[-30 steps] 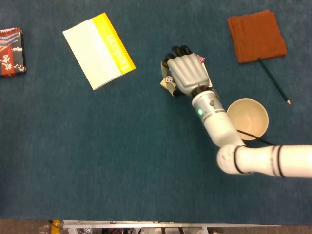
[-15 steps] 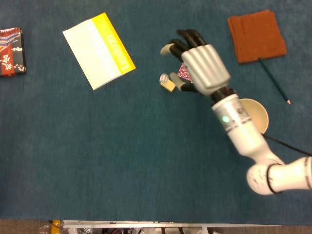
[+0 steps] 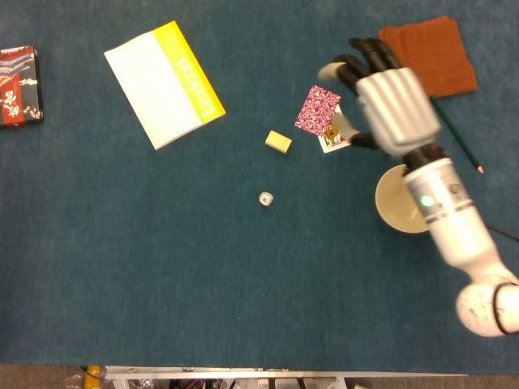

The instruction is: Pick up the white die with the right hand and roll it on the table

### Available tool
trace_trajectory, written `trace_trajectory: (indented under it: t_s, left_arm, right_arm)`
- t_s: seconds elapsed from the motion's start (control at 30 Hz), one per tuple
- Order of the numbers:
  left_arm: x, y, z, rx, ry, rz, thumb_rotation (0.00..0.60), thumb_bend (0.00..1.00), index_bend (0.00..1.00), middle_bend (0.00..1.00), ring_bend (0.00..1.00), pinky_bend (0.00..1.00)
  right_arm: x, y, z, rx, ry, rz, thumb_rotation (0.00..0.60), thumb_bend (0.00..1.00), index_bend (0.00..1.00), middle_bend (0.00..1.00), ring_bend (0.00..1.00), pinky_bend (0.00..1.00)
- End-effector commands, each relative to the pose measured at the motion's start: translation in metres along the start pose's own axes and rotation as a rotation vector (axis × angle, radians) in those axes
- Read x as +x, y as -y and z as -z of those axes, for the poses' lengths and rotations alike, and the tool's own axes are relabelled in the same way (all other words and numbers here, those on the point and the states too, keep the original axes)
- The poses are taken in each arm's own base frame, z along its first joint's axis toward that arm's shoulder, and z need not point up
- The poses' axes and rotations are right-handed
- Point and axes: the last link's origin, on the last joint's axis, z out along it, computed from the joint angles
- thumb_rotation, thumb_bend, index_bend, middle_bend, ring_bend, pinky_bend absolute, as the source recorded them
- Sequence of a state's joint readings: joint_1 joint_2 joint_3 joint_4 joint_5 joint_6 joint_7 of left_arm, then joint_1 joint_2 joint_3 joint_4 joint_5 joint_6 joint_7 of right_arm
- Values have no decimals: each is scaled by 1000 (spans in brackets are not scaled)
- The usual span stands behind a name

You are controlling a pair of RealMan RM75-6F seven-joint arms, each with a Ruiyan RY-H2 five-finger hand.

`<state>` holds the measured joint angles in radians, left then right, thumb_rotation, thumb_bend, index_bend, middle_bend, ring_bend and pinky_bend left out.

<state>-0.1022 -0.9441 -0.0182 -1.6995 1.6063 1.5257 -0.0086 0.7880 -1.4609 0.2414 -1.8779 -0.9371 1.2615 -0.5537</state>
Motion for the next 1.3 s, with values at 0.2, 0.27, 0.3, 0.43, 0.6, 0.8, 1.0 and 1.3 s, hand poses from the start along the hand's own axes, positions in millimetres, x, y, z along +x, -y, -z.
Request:
trace_trajectory:
  t_s: [0.2,0.27,0.3,0.43,0.6,0.8,1.0,1.3]
  left_arm:
    - [2,1,-1,-1,-2,-6,600,410,183,269,173,150]
    - [2,1,-1,-1,-2,-6,600,410,183,269,173,150]
    - [2,1,-1,1,-3,-6,600,410,183,269,173,150]
    - [2,2,-1,9,-5,-6,600,409,183,269,173,150]
    - [2,2,0,20,-5,-4,600,409,183,269,173,149]
    - [1,-1,4,32,-8,-3,600,410,183,269,173,150]
    - [2,-1,6,43,-11,-5,600,410,183,269,173,149]
    - [2,-4,6,42,-12,-7,600,410,183,269,173,149]
  right_arm:
    - [32,-50,57,-162,-10,107,600,339,307,305,100,106]
    - [39,-59,70,-196,-13,127,600,339,307,305,100,106]
    - [43,-64,79,-218,-16,136,600,339,307,305,100,106]
    - [53,-82,106,-289,-25,145,600,339,307,305,100,106]
    - [60,-99,137,-352,-38,151,600,339,307,305,100,106]
    - [65,-109,170,-413,-81,153,600,339,307,305,100,105]
    - [68,-108,197,-434,-104,160,600,338,307,305,100,105]
    - [67,-107,206,-426,-116,132,600,339,307,305,100,105]
